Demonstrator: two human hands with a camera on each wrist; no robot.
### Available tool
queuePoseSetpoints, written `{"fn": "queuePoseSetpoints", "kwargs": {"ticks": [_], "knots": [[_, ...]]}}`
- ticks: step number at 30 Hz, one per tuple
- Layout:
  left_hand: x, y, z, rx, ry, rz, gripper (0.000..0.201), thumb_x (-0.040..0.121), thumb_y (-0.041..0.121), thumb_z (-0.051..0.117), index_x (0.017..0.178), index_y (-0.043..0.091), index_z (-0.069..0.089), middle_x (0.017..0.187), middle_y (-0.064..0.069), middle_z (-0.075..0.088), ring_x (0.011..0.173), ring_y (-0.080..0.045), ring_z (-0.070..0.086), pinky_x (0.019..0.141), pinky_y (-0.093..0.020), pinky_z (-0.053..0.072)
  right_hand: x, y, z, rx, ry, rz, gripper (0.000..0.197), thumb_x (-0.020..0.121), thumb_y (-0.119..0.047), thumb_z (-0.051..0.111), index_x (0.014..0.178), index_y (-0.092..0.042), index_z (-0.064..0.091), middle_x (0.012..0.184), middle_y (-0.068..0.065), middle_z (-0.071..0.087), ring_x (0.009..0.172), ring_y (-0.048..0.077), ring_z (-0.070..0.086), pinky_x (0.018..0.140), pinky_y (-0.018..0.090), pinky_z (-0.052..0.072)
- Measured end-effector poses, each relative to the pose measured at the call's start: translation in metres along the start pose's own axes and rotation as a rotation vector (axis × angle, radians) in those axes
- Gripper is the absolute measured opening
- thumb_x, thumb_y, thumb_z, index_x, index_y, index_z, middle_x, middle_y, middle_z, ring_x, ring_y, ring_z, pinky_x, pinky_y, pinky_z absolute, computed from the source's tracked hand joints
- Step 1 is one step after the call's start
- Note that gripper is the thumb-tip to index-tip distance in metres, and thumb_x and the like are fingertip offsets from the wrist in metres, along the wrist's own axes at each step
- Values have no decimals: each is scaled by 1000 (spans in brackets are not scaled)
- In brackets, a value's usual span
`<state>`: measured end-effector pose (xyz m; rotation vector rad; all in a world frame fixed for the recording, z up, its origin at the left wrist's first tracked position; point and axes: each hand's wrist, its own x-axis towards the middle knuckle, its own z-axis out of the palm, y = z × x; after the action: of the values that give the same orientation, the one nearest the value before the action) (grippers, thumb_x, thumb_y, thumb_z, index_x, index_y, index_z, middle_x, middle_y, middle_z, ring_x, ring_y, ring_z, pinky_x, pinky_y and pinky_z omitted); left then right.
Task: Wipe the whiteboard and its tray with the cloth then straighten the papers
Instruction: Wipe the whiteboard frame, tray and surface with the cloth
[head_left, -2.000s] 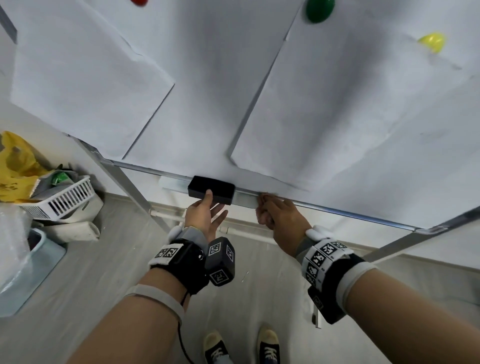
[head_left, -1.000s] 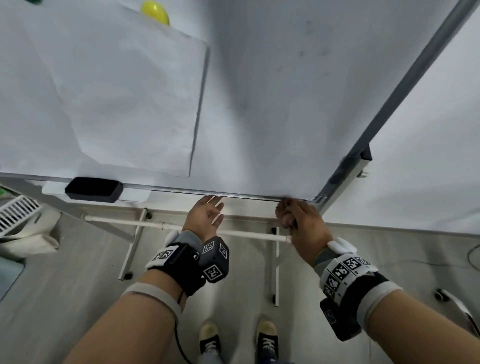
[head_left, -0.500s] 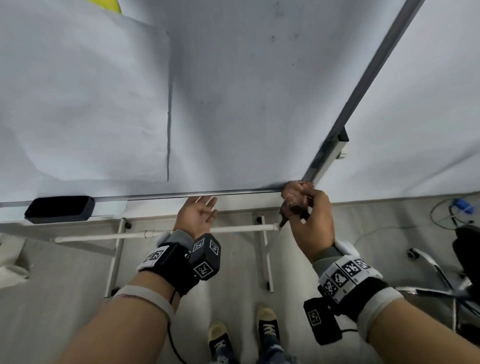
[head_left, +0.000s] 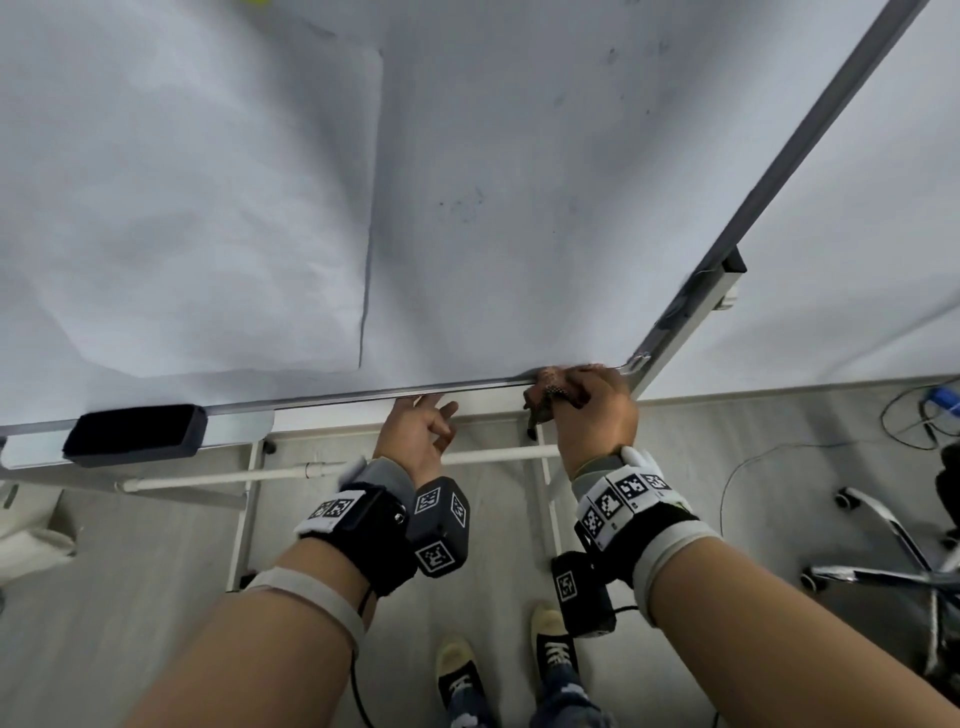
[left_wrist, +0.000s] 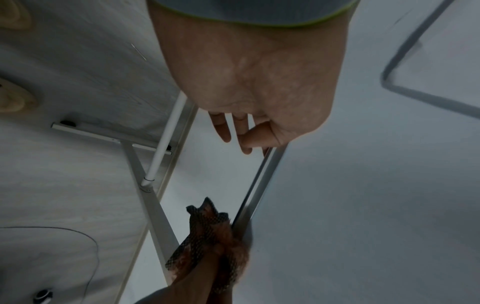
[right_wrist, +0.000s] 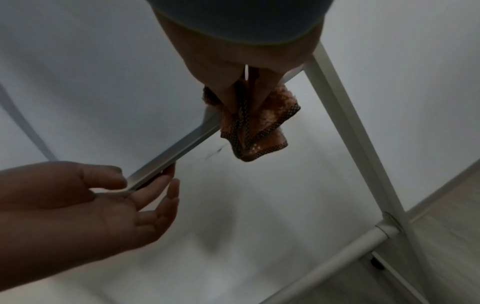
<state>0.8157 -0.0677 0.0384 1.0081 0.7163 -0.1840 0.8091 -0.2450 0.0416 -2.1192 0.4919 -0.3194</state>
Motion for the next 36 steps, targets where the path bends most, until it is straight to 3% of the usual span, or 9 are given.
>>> {"fn": "queuePoseSetpoints", "kwargs": {"ticks": [5, 6, 9, 12, 16, 21, 28, 33, 36], "knots": [[3, 6, -12, -39, -43, -67, 47, 79, -17, 27, 109, 15, 45, 133, -8, 56, 115, -25, 56, 79, -31, 41, 3, 2, -12, 2, -48, 37, 24, 78, 2, 67, 96, -9, 79, 107, 4, 67, 89, 2, 65, 73, -10, 31], [3, 6, -14, -53, -59, -78, 56, 79, -16, 27, 122, 15, 44, 135, -9, 55, 116, -25, 56, 82, -32, 41, 7, 6, -20, 21, -15, 88, 24, 78, 1, 67, 95, -11, 79, 106, 2, 67, 90, -1, 67, 78, -6, 37], [2, 6, -16, -95, -68, -92, 80, 77, -17, 26, 147, 20, 28, 133, -8, 55, 118, -25, 56, 85, -35, 41, 18, 15, -34, -64, 115, 201, 24, 79, -21, 73, 102, -22, 79, 108, 3, 71, 100, 21, 69, 94, 27, 53], [-1, 4, -15, -101, -60, -98, 77, 76, -18, 22, 138, 24, 35, 130, -8, 58, 117, -26, 57, 89, -38, 40, 12, -5, -22, -121, 106, 206, 16, 83, -24, 74, 95, -15, 77, 110, 5, 69, 97, 30, 67, 87, 32, 54], [0, 3, -18, -75, -82, -129, 76, 74, -18, 24, 134, 26, 37, 116, -2, 66, 119, -27, 57, 89, -38, 42, -14, -37, 18, -160, -136, 32, 17, 86, -20, 67, 70, -24, 61, 98, -8, 62, 70, 13, 58, 65, 18, 45], [4, 23, -34, -44, -74, -117, 52, 80, -13, 26, 115, 19, 46, 118, 1, 61, 114, -22, 52, 77, -30, 41, -21, -50, 32, -293, -314, -123, 10, 85, -32, 64, 89, -28, 73, 106, -12, 65, 85, 23, 64, 71, 23, 39], [6, 32, -47, -106, 13, -66, 64, 79, -17, 27, 123, 23, 51, 126, 1, 57, 110, -17, 56, 72, -27, 39, -11, -46, 30, -360, -174, 39, 11, 80, -35, 62, 83, -27, 70, 91, -6, 75, 73, 19, 61, 70, 25, 49], [-3, 39, -54, 90, -18, -134, 42, 82, -9, 34, 107, 15, 56, 123, -2, 65, 106, -17, 53, 71, -28, 41, -33, -78, 42, -368, -319, -192, 21, 88, -36, 60, 104, -26, 71, 107, -6, 69, 91, 28, 68, 73, 28, 49], [-24, 60, -58, 304, -9, -202, 19, 89, 4, 43, 94, 15, 57, 80, -2, 76, 80, -18, 58, 65, -27, 38, -37, -99, 6, -338, -184, -382, 22, 84, -35, 66, 105, -28, 66, 116, -7, 60, 85, 33, 67, 67, 34, 51]]}}
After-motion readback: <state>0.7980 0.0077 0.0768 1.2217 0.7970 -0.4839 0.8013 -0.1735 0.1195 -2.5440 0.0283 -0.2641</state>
